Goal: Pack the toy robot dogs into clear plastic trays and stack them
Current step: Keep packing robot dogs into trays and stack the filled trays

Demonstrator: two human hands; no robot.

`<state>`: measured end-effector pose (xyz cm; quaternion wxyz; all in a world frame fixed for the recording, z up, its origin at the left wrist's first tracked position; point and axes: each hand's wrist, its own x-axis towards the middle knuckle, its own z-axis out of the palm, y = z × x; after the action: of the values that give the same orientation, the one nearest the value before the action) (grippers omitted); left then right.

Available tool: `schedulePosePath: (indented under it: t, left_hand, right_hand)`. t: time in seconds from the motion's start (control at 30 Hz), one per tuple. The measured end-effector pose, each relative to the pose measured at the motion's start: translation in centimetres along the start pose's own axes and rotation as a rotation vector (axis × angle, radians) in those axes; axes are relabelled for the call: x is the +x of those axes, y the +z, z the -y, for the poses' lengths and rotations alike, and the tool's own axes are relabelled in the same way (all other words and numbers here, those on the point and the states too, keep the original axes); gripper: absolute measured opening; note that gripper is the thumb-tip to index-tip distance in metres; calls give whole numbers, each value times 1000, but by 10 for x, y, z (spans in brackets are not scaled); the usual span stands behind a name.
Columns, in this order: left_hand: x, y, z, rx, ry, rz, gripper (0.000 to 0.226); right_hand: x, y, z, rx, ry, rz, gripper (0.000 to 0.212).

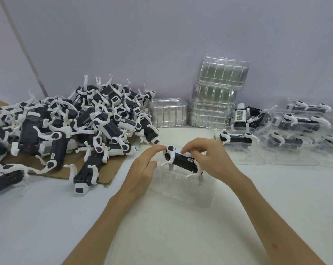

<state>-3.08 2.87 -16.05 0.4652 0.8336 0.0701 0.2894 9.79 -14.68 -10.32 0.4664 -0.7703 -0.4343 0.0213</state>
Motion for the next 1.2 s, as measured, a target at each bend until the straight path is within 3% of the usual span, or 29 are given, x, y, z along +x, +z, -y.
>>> schedulePosePath:
  t: [0.2,0.4,0.6,0.67,0.77,0.87,0.93,1.07,1.2]
  left_hand:
    - [2,2,2,25,19,-37,28]
    - [3,1,0,170,36,3,31]
    - [1,4,-9,87,-34,-53,42]
    - [1,5,-11,59,-158,-95,54]
    - [2,3,-13,27,-386,-71,59]
    - [5,2,-11,76,-470,-42,33]
    - [5,3,-13,99,-457,-55,27]
    - [3,2,-13,55,-463,-71,72]
    - [4,-4,-17,-181,-434,-122,77]
  right_hand:
    - [-1,-2,-2,-19,18,55,27]
    - [-3,1,-5,-148,-5,128,32]
    - [1,-1,-12,-143,18,78,32]
    - [3,0,-17,-192,111,50,35]
    - [4,3,-19,-235,334,13,62]
    - [5,1,-22,-249,492,-1,69]
    - [5,-6,-25,-267,566,53,70]
    - [5,-13,-26,-249,560,81,72]
    - [4,-9,-21,69,400,28,59]
